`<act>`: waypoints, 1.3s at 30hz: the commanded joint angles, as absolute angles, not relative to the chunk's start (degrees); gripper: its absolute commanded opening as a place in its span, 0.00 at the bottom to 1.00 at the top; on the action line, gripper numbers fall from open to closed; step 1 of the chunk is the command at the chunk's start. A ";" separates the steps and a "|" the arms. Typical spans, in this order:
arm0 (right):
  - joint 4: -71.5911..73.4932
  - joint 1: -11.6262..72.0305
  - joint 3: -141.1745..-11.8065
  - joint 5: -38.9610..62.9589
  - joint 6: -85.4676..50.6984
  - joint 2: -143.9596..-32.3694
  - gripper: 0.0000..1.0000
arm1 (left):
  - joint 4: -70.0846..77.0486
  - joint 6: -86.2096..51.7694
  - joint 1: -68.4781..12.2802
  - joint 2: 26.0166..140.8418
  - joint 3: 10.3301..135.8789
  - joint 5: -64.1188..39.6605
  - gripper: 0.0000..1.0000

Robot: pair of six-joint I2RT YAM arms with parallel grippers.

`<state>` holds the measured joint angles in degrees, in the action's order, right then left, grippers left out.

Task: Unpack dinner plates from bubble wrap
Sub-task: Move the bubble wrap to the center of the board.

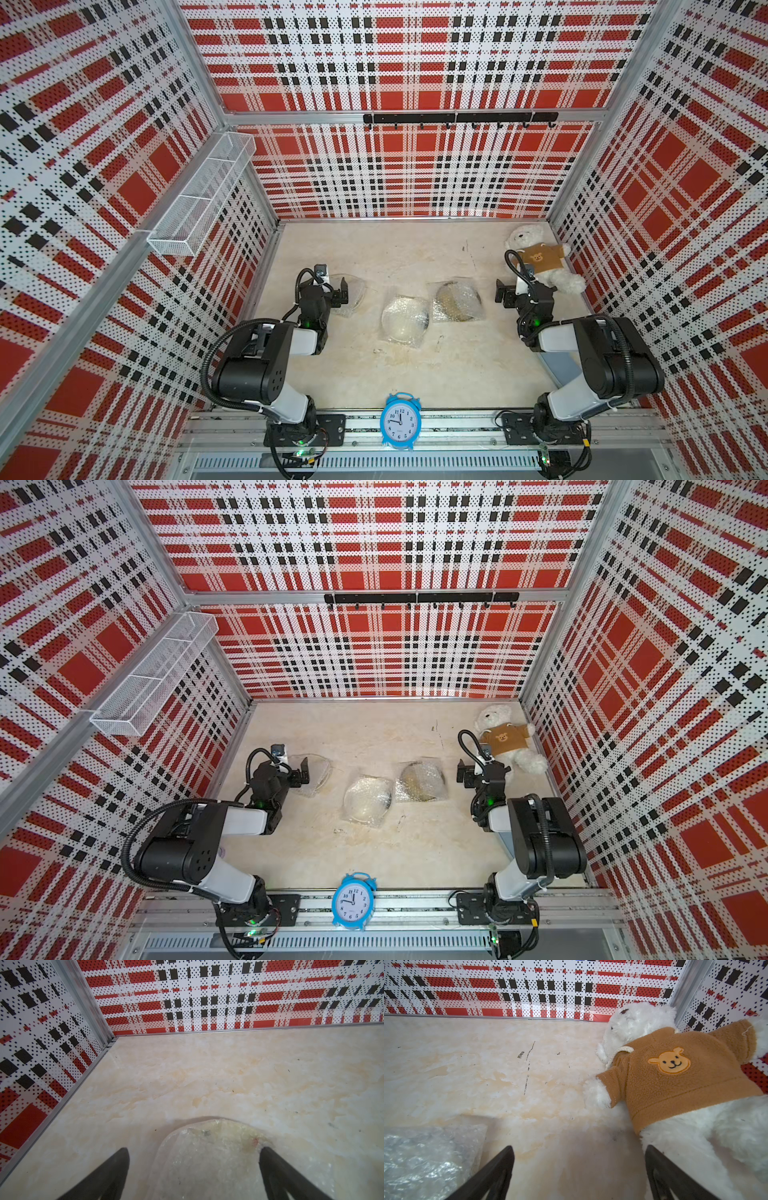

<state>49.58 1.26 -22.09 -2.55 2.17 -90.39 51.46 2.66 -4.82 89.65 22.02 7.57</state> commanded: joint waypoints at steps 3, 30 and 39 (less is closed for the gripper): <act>52.78 1.10 -23.08 -2.05 3.16 -91.14 1.00 | 54.13 1.50 -2.72 90.22 22.76 4.52 0.99; 17.21 0.79 -32.94 0.06 -4.30 -64.99 1.00 | 12.08 -4.93 -14.50 62.86 43.17 30.60 0.99; -11.75 15.21 -49.13 -14.86 -0.72 -63.58 1.00 | 0.44 -20.30 -18.78 63.13 54.14 13.81 0.99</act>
<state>1.43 10.98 -45.76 -8.03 -3.14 -62.96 8.60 -12.47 -16.34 61.73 51.72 20.40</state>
